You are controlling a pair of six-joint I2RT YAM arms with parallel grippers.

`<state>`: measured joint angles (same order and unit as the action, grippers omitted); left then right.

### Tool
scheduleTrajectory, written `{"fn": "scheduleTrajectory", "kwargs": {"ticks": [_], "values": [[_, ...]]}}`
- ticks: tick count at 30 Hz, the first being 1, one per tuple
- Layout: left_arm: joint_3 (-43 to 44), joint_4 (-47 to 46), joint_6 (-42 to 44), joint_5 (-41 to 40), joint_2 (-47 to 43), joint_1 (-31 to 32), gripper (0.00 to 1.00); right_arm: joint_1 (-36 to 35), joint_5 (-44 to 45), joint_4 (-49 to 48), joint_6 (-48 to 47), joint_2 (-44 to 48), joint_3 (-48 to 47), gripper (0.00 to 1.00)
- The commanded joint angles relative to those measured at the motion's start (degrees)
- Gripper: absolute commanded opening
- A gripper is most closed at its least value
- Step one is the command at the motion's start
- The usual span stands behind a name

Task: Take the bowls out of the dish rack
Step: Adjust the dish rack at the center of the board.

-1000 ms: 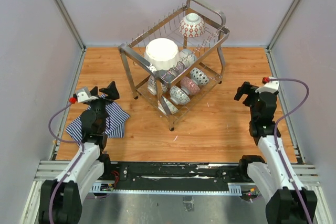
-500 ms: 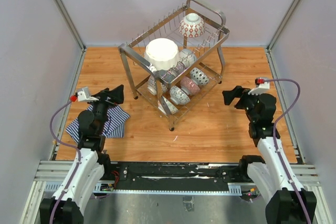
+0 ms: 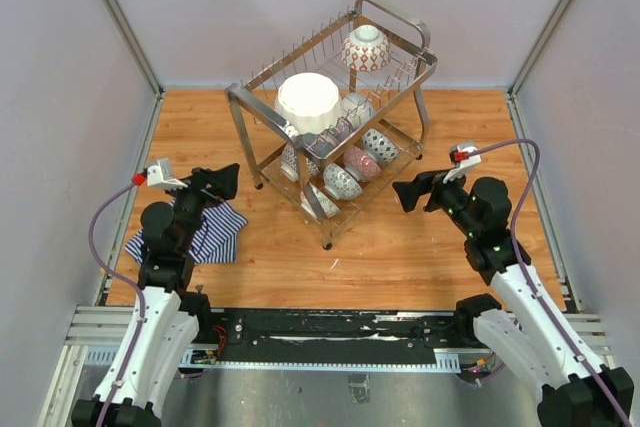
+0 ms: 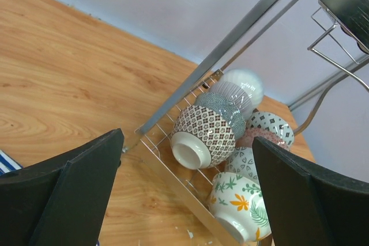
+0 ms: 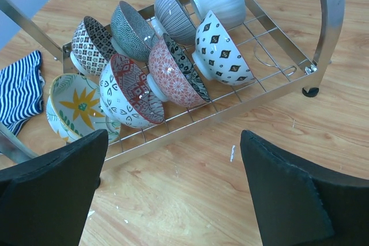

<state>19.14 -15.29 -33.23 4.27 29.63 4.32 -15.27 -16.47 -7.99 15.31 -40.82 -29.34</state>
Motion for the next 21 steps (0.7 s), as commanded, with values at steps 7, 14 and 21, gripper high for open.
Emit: {"fn": "scheduleTrajectory", "kwargs": {"ticks": [7,14,21], "values": [[7.36,7.93,0.19,7.91,2.99,0.25,0.91,-3.28,3.25,1.46,-3.66,-0.76,-1.87,0.99],[7.65,7.93,0.03,8.65,3.28,0.24,0.93,-3.77,1.98,1.77,-4.04,0.12,-2.06,0.99],[7.39,7.73,0.32,9.28,4.47,0.25,1.00,-16.14,2.54,-3.80,-7.78,-0.55,-1.23,0.98]]}}
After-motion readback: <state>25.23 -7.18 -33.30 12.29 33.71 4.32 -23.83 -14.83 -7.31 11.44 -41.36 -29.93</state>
